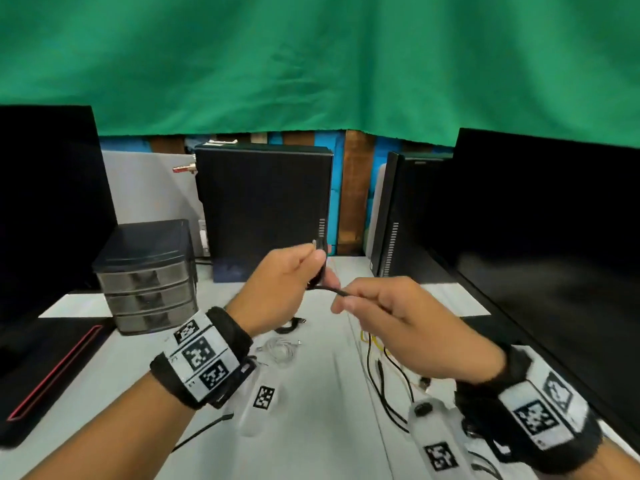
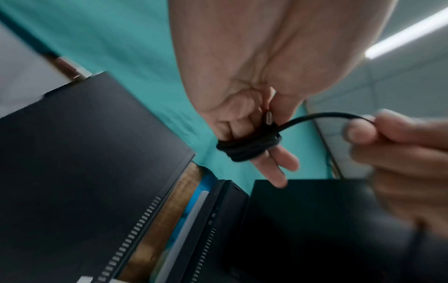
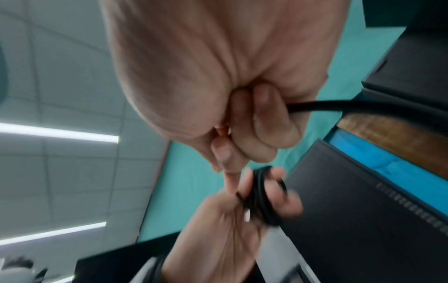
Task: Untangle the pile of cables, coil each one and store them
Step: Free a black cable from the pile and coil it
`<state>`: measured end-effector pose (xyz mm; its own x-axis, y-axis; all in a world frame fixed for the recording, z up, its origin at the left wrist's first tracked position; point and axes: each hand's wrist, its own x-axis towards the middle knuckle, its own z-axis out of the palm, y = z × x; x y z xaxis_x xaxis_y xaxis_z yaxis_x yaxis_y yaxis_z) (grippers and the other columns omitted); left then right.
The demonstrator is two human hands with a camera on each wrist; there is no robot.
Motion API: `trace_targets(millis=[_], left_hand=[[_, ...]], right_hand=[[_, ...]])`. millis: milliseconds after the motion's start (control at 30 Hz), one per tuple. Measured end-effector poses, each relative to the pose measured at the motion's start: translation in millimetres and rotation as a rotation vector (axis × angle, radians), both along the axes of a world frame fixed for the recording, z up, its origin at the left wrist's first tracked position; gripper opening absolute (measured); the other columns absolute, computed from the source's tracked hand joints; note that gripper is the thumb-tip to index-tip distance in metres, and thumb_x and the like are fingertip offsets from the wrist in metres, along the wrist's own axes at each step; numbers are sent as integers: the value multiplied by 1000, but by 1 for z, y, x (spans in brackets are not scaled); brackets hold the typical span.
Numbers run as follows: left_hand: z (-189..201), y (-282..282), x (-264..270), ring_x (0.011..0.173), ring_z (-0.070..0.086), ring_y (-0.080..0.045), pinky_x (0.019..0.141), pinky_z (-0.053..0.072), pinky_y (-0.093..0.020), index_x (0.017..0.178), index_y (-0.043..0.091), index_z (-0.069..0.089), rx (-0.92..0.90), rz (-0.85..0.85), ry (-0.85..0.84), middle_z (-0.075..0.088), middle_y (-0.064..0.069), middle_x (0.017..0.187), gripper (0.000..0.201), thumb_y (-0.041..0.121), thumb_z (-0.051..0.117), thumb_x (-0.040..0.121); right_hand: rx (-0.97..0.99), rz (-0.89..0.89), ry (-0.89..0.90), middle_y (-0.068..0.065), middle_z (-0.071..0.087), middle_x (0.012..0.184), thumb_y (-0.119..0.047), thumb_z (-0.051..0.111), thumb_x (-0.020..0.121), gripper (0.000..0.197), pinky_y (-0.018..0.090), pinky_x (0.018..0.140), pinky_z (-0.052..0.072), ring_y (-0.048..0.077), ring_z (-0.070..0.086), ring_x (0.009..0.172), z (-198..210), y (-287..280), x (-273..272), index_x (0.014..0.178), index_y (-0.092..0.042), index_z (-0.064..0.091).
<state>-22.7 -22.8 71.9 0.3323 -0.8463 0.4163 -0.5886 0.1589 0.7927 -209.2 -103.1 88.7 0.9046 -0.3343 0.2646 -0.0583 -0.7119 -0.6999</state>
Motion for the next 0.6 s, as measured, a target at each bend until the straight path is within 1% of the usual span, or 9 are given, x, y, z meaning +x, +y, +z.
trace_targets(millis=[33,100,167,233,300,400,467,533,600], left_hand=[[-7,5,-5,85,66,-13,83,51,-28,87,9,73,67,-61,-77,74,-2,84,49,32,36,108],[-14,16,-20,90,65,-5,89,48,-25,91,6,75,180,-205,-20,75,0,82,54,32,31,110],[-16,23,-35,93,66,-3,91,46,-23,103,-6,72,243,-374,222,75,-5,77,56,31,30,109],[-14,28,-48,84,67,-15,97,42,-35,115,-5,69,201,-508,495,71,-10,72,53,34,34,107],[-14,29,-54,77,67,-26,105,40,-49,119,2,70,66,-528,712,67,-9,71,47,32,38,103],[-14,25,-56,86,71,-29,98,48,-40,118,1,67,-112,-394,913,67,-10,75,44,30,40,99],[-18,20,-51,106,69,-27,100,46,-35,111,5,69,-138,-279,850,73,-8,85,42,29,36,102],[-34,14,-43,120,62,-17,107,40,-36,94,14,75,-87,-107,511,77,1,95,50,29,29,108],[-51,9,-35,108,65,-8,105,45,-36,88,21,72,-7,23,121,76,8,94,52,33,26,109]], right_hand=[[-12,1,-49,-10,47,57,-25,53,102,23,16,52,33,6,39,51,8,-3,-8,95,-16,73],[-22,-27,-159,-5,62,65,-22,60,98,18,21,58,42,14,51,58,11,-14,-17,87,-19,74],[31,-99,-288,-2,69,71,-23,67,91,11,21,63,47,14,59,63,2,-28,-19,83,-20,75],[112,-183,-344,-5,65,65,-26,68,91,15,19,61,48,8,56,60,-19,-42,-19,84,-15,75],[132,-231,-260,-2,59,63,-41,63,97,37,32,62,50,15,53,60,-47,-47,-17,85,-7,73],[169,-166,-82,-8,50,57,-31,56,102,24,28,61,40,10,45,58,-84,-25,-22,91,-24,77],[243,-84,5,-8,50,56,-21,53,103,23,22,61,41,7,46,57,-93,-2,-29,108,-29,74],[261,0,72,-8,51,57,-23,50,105,24,20,62,42,7,48,58,-90,16,-35,117,-31,69],[214,61,146,-10,48,58,-29,49,105,20,20,59,39,7,44,58,-73,26,-42,115,-30,66]])
